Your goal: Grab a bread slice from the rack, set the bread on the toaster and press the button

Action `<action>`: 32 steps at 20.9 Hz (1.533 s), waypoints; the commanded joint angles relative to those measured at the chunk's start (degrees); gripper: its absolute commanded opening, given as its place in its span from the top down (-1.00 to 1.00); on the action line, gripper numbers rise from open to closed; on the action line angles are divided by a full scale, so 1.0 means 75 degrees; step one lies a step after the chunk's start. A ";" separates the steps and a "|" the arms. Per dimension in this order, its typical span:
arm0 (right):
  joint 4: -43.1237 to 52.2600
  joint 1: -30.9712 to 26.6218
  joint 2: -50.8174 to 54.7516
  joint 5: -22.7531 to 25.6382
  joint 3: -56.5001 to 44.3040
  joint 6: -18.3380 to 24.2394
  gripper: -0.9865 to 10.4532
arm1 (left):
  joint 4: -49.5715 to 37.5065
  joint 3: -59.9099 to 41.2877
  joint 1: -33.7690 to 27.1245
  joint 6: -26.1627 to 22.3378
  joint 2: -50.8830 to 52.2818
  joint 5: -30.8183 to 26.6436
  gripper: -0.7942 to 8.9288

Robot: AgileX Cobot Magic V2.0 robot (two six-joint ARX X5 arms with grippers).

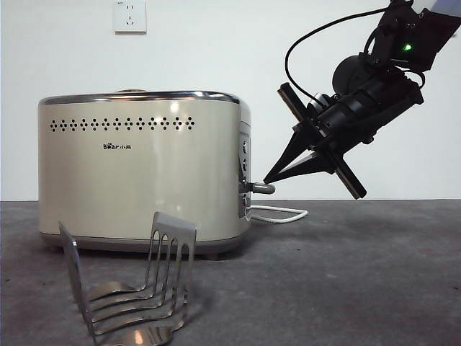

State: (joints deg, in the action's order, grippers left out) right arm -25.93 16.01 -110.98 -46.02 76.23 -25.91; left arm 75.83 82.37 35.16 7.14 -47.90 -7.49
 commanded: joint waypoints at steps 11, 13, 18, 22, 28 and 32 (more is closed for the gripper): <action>-0.0038 0.0020 -0.0315 0.0187 -0.0047 0.0012 0.84 | -0.0026 -0.0047 0.0003 0.0017 -0.0248 -0.0012 0.85; -0.0032 0.0020 -0.0181 0.0125 0.0090 0.0029 0.84 | -0.0023 -0.0047 0.0003 0.0017 -0.0265 -0.0012 0.85; 0.0079 0.0017 0.0772 0.0146 0.0189 0.0096 0.84 | -0.0026 -0.0047 0.0003 0.0020 -0.0265 -0.0009 0.85; -0.0012 0.0012 0.2183 0.0277 0.0189 0.0297 0.83 | -0.0023 -0.0047 0.0003 0.0020 -0.0262 -0.0006 0.85; -0.1859 0.0012 0.5141 0.3112 0.0609 0.1352 0.83 | -0.0026 -0.0044 0.0003 0.0026 -0.0358 -0.0003 0.85; -0.3290 0.0012 0.6306 0.6254 0.1644 0.2157 0.83 | -0.0026 -0.0044 0.0003 0.0023 -0.0764 -0.0003 0.85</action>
State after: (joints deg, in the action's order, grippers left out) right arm -50.74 16.05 -62.94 -1.43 88.90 -11.99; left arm 75.83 82.37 35.16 7.11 -53.30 -7.49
